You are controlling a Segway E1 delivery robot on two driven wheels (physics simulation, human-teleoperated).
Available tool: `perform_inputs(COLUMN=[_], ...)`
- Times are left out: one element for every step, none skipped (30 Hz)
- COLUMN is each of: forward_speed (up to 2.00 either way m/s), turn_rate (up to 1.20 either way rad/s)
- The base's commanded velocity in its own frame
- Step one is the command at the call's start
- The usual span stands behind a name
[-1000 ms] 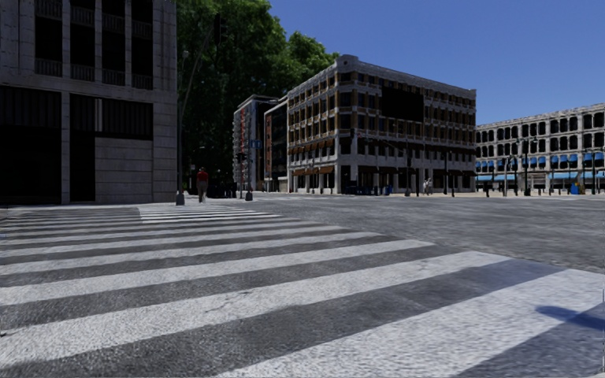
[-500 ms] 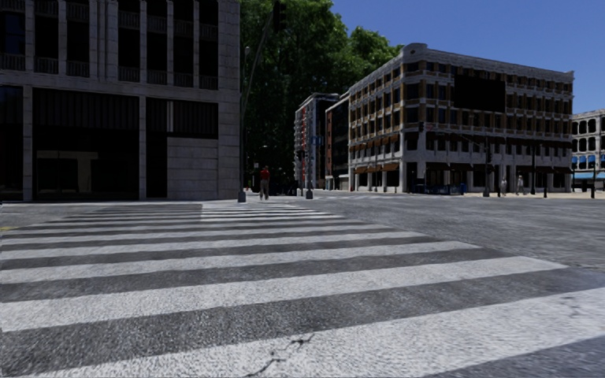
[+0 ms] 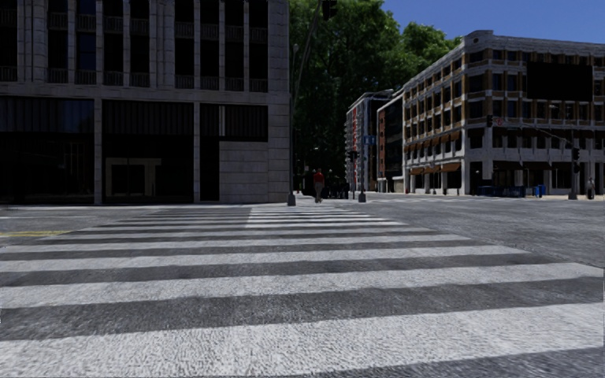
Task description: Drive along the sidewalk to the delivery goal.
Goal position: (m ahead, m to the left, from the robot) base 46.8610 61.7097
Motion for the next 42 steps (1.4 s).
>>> perform_inputs(forward_speed=[1.58,1.58,1.58,1.58,1.58,1.58,1.58,1.58,1.58,1.58,1.58,1.58,1.58,1.58,1.58,1.58,2.00,2.00,2.00,2.00,2.00,2.00,2.00,2.00,2.00,2.00,2.00,2.00,2.00,2.00,2.00,2.00,2.00,2.00,2.00,2.00,2.00,2.00,2.00,2.00,2.00,2.00], turn_rate=[0.58,0.58,0.58,0.58,0.58,0.58,0.58,0.58,0.58,0.58,0.58,0.58,0.51,0.28,0.15,0.14,0.16,0.16,0.07,0.00,0.00,0.00,0.00,0.00,0.00,0.00,0.00,0.00,0.00,0.00,0.00,0.00,0.00,0.00,0.00,0.00,0.00,0.00,0.00,0.00,0.00,0.00])
